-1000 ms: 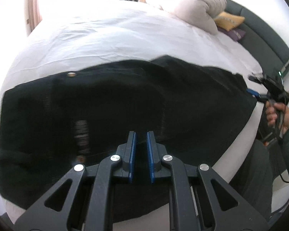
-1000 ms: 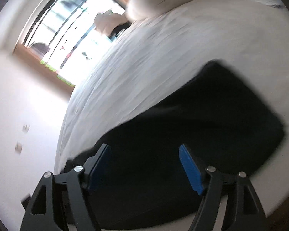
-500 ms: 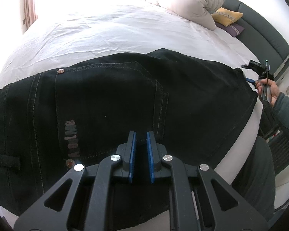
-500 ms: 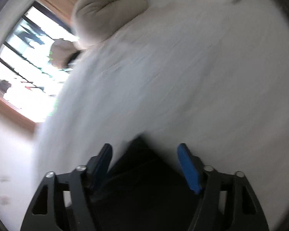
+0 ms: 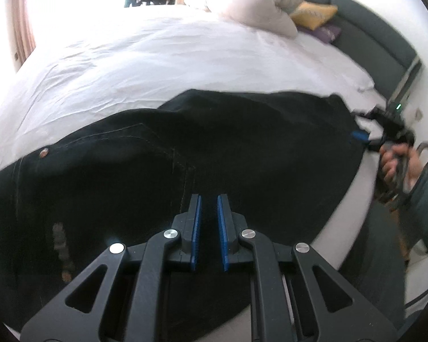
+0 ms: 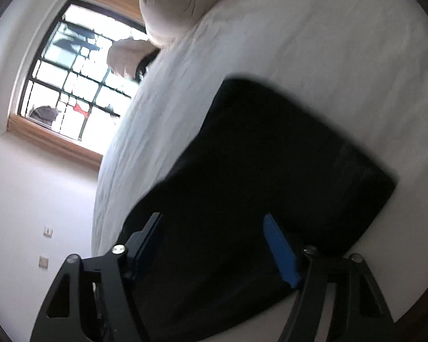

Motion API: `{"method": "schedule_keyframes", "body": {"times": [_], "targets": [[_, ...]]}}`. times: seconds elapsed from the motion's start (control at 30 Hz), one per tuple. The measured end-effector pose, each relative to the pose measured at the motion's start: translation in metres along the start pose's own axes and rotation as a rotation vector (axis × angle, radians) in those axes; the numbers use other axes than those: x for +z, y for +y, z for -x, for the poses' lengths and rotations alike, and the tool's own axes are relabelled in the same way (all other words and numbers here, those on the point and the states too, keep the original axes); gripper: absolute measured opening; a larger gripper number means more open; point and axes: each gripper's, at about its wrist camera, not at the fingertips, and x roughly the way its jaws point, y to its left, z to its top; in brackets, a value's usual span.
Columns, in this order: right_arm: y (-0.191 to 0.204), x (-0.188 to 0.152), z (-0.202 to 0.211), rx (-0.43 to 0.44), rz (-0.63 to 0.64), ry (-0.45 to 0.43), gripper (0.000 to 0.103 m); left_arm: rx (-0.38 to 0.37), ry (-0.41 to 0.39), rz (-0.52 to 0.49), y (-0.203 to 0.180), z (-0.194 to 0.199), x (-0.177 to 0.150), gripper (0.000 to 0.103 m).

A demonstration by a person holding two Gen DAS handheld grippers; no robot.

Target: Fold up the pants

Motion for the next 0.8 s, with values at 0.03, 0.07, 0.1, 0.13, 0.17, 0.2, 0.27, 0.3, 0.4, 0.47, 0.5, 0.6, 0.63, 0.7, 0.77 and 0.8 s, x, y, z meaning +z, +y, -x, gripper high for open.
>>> {"method": "schedule_keyframes", "body": {"times": [0.03,0.07,0.1,0.13,0.17,0.2,0.27,0.3,0.4,0.47,0.5,0.6,0.63,0.7,0.77,0.8], "targets": [[-0.003,0.008,0.004,-0.042,-0.003,-0.024,0.073,-0.003,0.008,0.016,0.004,-0.004,-0.001,0.011],[-0.005,0.014,0.012,-0.119,0.004,-0.048,0.073,-0.008,0.017,0.041,0.01,-0.008,-0.003,0.011],[-0.004,0.021,0.02,-0.174,0.015,-0.07,0.075,-0.018,0.025,0.075,0.019,-0.012,-0.008,0.011],[-0.002,0.026,0.029,-0.212,0.022,-0.091,0.078,-0.028,0.026,0.105,0.028,-0.013,-0.012,0.011],[0.0,0.033,0.038,-0.267,0.027,-0.125,0.086,-0.045,0.022,0.132,0.034,-0.011,-0.016,0.011],[0.003,0.036,0.043,-0.259,0.033,-0.137,0.086,-0.055,0.026,0.166,0.039,-0.008,-0.016,0.011],[0.012,0.031,0.046,-0.168,0.053,-0.124,0.086,-0.054,0.02,0.186,0.036,-0.001,-0.009,0.011],[0.018,0.025,0.049,-0.124,0.065,-0.117,0.086,-0.084,0.001,0.177,0.03,0.003,-0.002,0.011],[0.024,0.01,0.042,-0.031,0.086,-0.063,0.086,-0.119,-0.032,0.049,-0.007,-0.002,0.026,0.011],[0.032,-0.002,0.021,0.012,0.095,0.012,0.086,-0.117,-0.006,0.013,-0.019,-0.02,0.036,0.011],[0.036,-0.009,0.016,0.011,0.112,0.038,0.086,-0.113,0.026,0.014,-0.02,-0.036,0.042,0.011],[0.025,-0.028,0.0,-0.024,0.11,0.09,0.085,-0.111,0.076,0.039,-0.01,-0.063,0.044,0.011],[0.018,-0.031,0.001,-0.026,0.091,0.091,0.084,-0.132,0.079,0.051,-0.005,-0.063,0.043,0.011],[0.004,-0.036,0.022,-0.01,0.062,0.056,0.083,-0.142,0.09,0.069,0.006,-0.058,0.042,0.011],[-0.008,-0.021,0.033,-0.079,0.06,0.009,0.083,-0.121,0.087,0.064,0.016,-0.052,0.038,0.011],[-0.013,-0.017,0.039,-0.121,0.055,-0.014,0.083,-0.115,0.089,0.084,0.025,-0.049,0.033,0.011]]}}
